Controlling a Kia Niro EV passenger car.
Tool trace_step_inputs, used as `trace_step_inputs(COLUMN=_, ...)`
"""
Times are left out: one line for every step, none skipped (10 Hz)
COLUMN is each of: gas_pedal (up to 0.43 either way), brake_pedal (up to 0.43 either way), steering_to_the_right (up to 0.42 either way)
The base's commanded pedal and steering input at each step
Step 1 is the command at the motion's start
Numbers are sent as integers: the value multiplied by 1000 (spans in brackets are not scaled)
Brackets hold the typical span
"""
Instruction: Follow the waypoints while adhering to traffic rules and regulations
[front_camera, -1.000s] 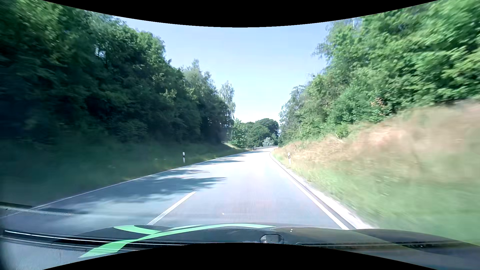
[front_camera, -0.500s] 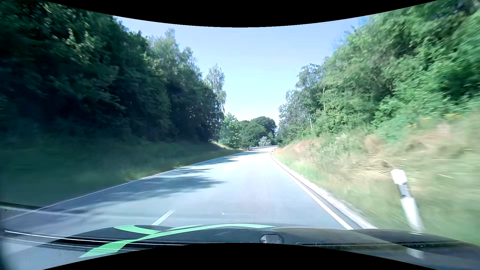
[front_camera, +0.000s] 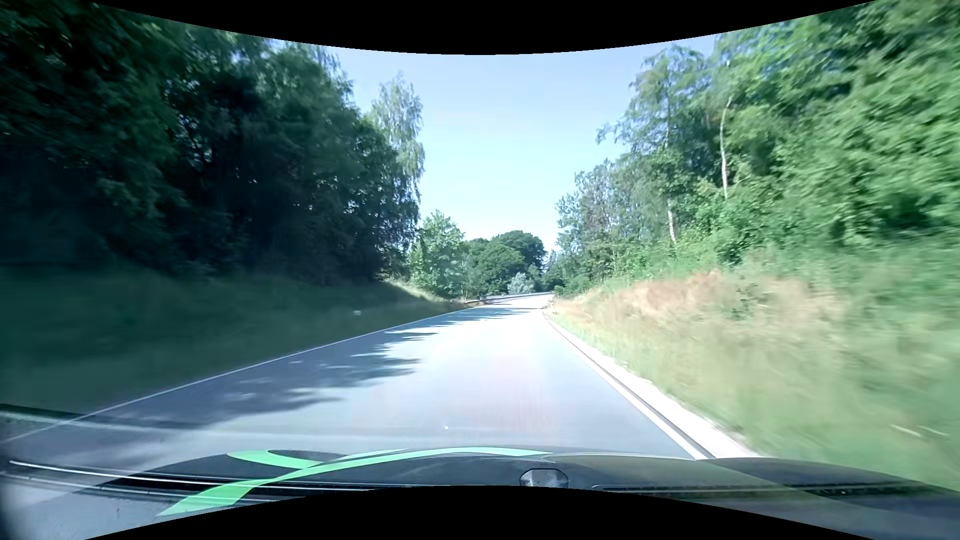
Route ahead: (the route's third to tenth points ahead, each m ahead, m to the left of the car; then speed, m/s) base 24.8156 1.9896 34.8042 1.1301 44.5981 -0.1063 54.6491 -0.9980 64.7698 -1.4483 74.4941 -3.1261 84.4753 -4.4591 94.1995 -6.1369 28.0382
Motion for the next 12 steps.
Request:
trace_step_inputs(gas_pedal=228, brake_pedal=0, steering_to_the_right=10)
trace_step_inputs(gas_pedal=228, brake_pedal=0, steering_to_the_right=10)
trace_step_inputs(gas_pedal=220, brake_pedal=0, steering_to_the_right=10)
trace_step_inputs(gas_pedal=220, brake_pedal=0, steering_to_the_right=10)
trace_step_inputs(gas_pedal=220, brake_pedal=0, steering_to_the_right=9)
trace_step_inputs(gas_pedal=220, brake_pedal=0, steering_to_the_right=9)
trace_step_inputs(gas_pedal=220, brake_pedal=0, steering_to_the_right=8)
trace_step_inputs(gas_pedal=220, brake_pedal=0, steering_to_the_right=7)
trace_step_inputs(gas_pedal=228, brake_pedal=0, steering_to_the_right=7)
trace_step_inputs(gas_pedal=228, brake_pedal=0, steering_to_the_right=6)
trace_step_inputs(gas_pedal=248, brake_pedal=0, steering_to_the_right=7)
trace_step_inputs(gas_pedal=268, brake_pedal=0, steering_to_the_right=6)
